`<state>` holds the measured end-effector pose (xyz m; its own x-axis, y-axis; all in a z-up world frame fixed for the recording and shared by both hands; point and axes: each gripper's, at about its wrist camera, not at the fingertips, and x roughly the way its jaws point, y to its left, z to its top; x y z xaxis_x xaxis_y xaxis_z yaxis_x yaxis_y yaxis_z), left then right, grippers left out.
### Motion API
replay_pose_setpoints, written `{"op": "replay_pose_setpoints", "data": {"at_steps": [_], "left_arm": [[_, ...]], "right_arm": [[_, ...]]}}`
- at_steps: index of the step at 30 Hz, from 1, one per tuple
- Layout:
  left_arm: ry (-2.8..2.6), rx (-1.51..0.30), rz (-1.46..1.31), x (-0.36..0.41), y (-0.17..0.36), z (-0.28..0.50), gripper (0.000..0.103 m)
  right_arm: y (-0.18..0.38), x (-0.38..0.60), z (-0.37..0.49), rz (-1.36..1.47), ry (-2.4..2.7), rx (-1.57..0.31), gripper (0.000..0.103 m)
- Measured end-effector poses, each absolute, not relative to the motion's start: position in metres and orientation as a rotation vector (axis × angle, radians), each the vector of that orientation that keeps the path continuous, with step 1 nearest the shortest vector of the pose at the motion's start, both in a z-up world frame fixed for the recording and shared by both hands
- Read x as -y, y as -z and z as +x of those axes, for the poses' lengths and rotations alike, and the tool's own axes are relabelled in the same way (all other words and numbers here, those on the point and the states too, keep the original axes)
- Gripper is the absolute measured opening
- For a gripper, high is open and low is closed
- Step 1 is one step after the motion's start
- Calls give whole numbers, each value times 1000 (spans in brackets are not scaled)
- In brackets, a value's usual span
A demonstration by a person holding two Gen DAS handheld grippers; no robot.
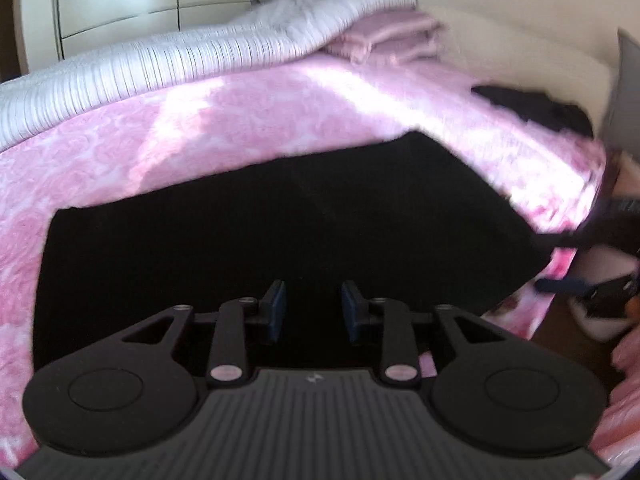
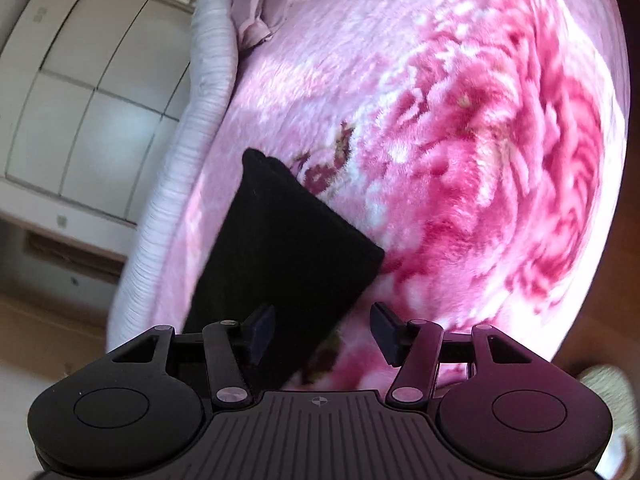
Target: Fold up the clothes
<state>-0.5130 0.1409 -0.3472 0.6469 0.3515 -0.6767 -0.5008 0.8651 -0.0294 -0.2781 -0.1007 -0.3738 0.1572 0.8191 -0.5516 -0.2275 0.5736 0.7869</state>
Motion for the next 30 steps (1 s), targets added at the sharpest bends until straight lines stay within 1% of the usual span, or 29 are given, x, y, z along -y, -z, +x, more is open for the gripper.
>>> {"op": "replay_pose_setpoints", "data": {"at_steps": [2, 6, 8, 11, 17, 19, 20, 21, 24, 26, 30], "left_arm": [[-488, -742, -204, -142, 358, -505, 29], [-496, -770, -140, -133, 357, -499, 29], [-493, -762, -181, -137, 358, -502, 29], [-485, -763, -231, -145, 356, -503, 29], [-488, -772, -209, -143, 355, -502, 29], [-487, -765, -217, -143, 355, -503, 29], [-485, -761, -222, -144, 355, -504, 29], [-483, -755, -235, -146, 354, -505, 29], [-478, -724, -318, -156, 348, -513, 27], [-497, -698, -384, -164, 339, -525, 23], [-585, -686, -407, -178, 327, -557, 22]], "right_arm": [[377, 99, -275, 647, -820, -1189, 57], [383, 96, -270, 711, -819, -1196, 57], [385, 94, -268, 728, -820, -1194, 57], [381, 86, -270, 667, -827, -1165, 57], [373, 69, -274, 545, -839, -1106, 55], [370, 63, -275, 505, -843, -1086, 27], [369, 60, -276, 485, -844, -1076, 25], [368, 57, -276, 464, -846, -1066, 18], [364, 49, -278, 404, -850, -1035, 15], [361, 43, -279, 364, -853, -1014, 14], [358, 35, -284, 291, -853, -990, 14]]}}
